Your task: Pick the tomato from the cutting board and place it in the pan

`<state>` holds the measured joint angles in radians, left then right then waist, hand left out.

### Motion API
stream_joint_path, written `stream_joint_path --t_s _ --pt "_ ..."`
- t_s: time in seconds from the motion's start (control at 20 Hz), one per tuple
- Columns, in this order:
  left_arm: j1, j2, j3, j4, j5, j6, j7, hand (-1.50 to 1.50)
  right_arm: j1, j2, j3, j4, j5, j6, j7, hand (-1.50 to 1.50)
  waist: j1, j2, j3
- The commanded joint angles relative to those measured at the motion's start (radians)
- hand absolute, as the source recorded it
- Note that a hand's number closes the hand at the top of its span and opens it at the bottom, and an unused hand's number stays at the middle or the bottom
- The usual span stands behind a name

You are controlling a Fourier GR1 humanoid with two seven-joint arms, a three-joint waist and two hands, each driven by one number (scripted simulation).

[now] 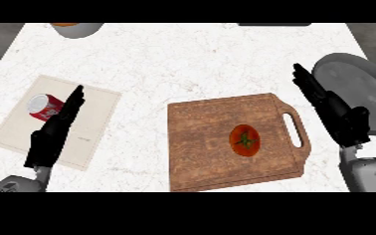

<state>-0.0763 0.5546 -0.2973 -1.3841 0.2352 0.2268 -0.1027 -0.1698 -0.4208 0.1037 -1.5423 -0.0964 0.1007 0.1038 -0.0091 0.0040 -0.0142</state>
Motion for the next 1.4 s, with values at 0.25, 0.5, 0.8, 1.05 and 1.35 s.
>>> stream_joint_path --t_s 0.25,0.5,0.8,1.05,1.35 --pt "-0.068 -0.099 0.135 -0.059 0.147 0.054 0.068 0.00 -0.086 0.139 -0.102 -0.332 0.056 -0.277 -0.134 1.50 -0.011 -0.028 0.013" --pt "-0.044 -0.103 0.161 -0.109 0.190 0.079 0.136 0.00 0.263 0.044 -0.080 -0.448 0.437 -0.472 -0.152 1.50 -0.069 -0.036 0.013" --pt "-0.075 -0.106 0.148 -0.130 0.176 0.090 0.183 0.00 0.662 0.079 0.022 -0.648 0.696 -0.556 -0.143 -1.50 -0.049 -0.015 0.013" --pt "-0.129 -0.118 0.139 -0.125 0.164 0.083 0.242 0.00 0.742 0.038 0.069 -0.902 0.890 -0.444 0.044 -1.50 -0.013 -0.007 0.012" --pt "-0.104 -0.149 0.111 -0.151 0.150 0.071 0.205 0.00 0.581 -0.058 0.121 -0.828 1.041 -0.243 0.300 -1.50 0.020 0.001 0.008"
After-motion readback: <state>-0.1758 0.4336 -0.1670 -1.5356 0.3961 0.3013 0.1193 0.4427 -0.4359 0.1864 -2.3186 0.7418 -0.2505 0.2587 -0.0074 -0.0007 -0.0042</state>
